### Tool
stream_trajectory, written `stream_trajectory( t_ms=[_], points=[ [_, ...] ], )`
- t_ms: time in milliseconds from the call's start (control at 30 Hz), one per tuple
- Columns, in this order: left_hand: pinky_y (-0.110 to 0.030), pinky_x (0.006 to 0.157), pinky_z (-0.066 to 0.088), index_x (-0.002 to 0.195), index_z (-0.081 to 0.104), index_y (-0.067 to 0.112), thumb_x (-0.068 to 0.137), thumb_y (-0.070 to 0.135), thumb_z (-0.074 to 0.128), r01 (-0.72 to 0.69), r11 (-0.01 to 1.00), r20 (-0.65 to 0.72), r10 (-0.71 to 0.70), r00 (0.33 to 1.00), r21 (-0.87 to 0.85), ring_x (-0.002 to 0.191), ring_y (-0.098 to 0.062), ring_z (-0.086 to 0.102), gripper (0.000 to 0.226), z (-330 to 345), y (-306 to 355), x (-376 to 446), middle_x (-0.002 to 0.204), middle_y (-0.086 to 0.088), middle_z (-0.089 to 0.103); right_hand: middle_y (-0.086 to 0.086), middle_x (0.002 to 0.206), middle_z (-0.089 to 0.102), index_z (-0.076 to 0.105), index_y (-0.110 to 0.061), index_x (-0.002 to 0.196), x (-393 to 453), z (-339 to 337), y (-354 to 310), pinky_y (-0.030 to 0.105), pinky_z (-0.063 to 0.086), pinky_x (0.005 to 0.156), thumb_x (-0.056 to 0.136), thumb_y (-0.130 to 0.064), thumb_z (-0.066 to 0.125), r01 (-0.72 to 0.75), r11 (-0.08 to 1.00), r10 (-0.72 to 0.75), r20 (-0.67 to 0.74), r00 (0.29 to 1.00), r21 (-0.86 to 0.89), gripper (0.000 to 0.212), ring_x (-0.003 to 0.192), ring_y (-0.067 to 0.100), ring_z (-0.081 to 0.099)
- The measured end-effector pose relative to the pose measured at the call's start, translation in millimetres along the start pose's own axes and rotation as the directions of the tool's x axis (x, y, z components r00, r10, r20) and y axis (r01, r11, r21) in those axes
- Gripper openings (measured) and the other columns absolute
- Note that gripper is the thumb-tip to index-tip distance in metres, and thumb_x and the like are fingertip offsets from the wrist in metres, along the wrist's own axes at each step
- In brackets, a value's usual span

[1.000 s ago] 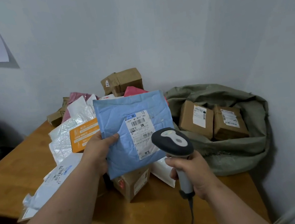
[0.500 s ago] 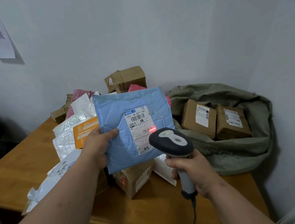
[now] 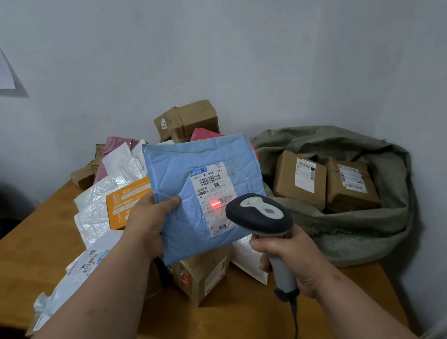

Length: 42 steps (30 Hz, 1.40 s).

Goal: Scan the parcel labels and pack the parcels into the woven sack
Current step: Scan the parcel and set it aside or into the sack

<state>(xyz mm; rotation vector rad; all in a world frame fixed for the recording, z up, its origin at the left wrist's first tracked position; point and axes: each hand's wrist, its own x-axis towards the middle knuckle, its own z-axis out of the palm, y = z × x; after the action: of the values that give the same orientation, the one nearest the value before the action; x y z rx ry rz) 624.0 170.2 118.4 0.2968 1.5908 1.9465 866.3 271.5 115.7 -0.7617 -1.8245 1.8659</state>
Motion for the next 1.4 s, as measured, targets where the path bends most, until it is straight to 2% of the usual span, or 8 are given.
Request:
stream_trajectory(
  t_ms=[200,300,633,900,1000,1133,1300,1400],
  points=[
    [-0.037,0.059,0.059,0.107,0.070,0.015,0.087,0.007,0.072,0.010,0.999,0.022,-0.011,1.000,0.031,0.079,-0.027,0.076,0.022,5,-1,15,0.094,-0.007,0.078,0.001,0.065,0.068,0.075,-0.025,0.074,16,0,4,0.030,0.055,0.061,0.072,-0.022,0.081,-0.005,1.000,0.006,-0.060,0.998,0.020,0.007,0.058,0.016,0.062],
    [-0.039,0.059,0.060,0.102,0.071,0.016,0.087,0.007,0.072,0.008,0.999,0.046,-0.010,0.999,0.053,0.078,-0.028,0.076,0.018,15,-1,24,0.093,-0.008,0.078,-0.001,0.061,0.068,0.070,-0.016,0.091,27,-4,8,0.024,0.052,0.055,0.083,-0.012,0.077,-0.036,0.999,0.042,-0.160,0.986,0.038,0.012,0.057,0.013,0.064],
    [-0.051,0.084,0.059,0.110,0.065,0.016,0.093,0.006,0.064,0.051,0.985,0.154,-0.077,0.985,0.165,0.092,-0.033,0.073,0.019,118,-19,63,0.104,-0.009,0.075,-0.001,0.073,0.073,0.063,-0.021,0.096,71,-60,29,0.019,0.050,0.044,0.084,-0.021,0.078,-0.069,0.979,0.148,-0.438,0.886,0.191,0.019,0.053,0.006,0.069],
    [-0.044,0.080,0.059,0.116,0.054,0.014,0.093,0.006,0.060,-0.013,0.959,0.156,-0.032,0.987,0.284,0.094,-0.031,0.069,0.024,247,-45,125,0.111,-0.010,0.068,-0.001,0.092,0.077,0.068,-0.022,0.108,140,-142,39,0.032,0.057,0.061,0.085,-0.024,0.079,-0.056,0.951,0.193,-0.441,0.877,0.305,0.025,0.076,0.021,0.076],
    [-0.038,0.068,0.055,0.144,0.029,0.021,0.092,0.006,0.061,0.010,0.923,0.081,-0.045,0.996,0.385,0.086,-0.026,0.062,0.062,271,-53,147,0.111,-0.010,0.056,-0.003,0.100,0.076,0.065,-0.023,0.117,166,-165,44,0.027,0.059,0.063,0.084,-0.025,0.079,-0.063,0.942,0.201,-0.405,0.892,0.329,0.036,0.080,0.014,0.076],
    [-0.048,0.086,0.058,0.147,0.031,0.021,0.091,0.000,0.063,0.047,0.912,0.089,-0.091,0.992,0.407,0.103,-0.032,0.064,0.068,270,-64,158,0.126,-0.013,0.059,0.003,0.115,0.072,0.064,-0.019,0.126,189,-171,57,0.039,0.060,0.087,0.086,-0.023,0.078,-0.125,0.933,0.248,-0.351,0.903,0.336,0.043,0.098,0.021,0.073],
    [-0.016,0.053,0.051,0.145,0.041,0.020,0.094,0.003,0.062,0.041,0.878,0.150,-0.127,0.981,0.476,0.077,-0.004,0.059,0.058,250,-56,150,0.107,0.004,0.064,0.002,0.110,0.074,0.068,-0.019,0.119,202,-149,62,0.037,0.060,0.082,0.085,-0.023,0.078,-0.172,0.943,0.264,-0.327,0.907,0.286,0.036,0.098,0.022,0.071],
    [-0.013,0.056,0.046,0.146,0.043,0.018,0.095,0.008,0.062,-0.004,0.831,0.201,-0.130,0.971,0.557,0.082,0.001,0.055,0.055,232,-37,140,0.123,0.000,0.060,-0.001,0.099,0.076,0.069,-0.019,0.116,205,-128,57,0.038,0.060,0.084,0.084,-0.025,0.079,-0.176,0.960,0.239,-0.315,0.919,0.216,0.034,0.093,0.019,0.072]
  ],
)
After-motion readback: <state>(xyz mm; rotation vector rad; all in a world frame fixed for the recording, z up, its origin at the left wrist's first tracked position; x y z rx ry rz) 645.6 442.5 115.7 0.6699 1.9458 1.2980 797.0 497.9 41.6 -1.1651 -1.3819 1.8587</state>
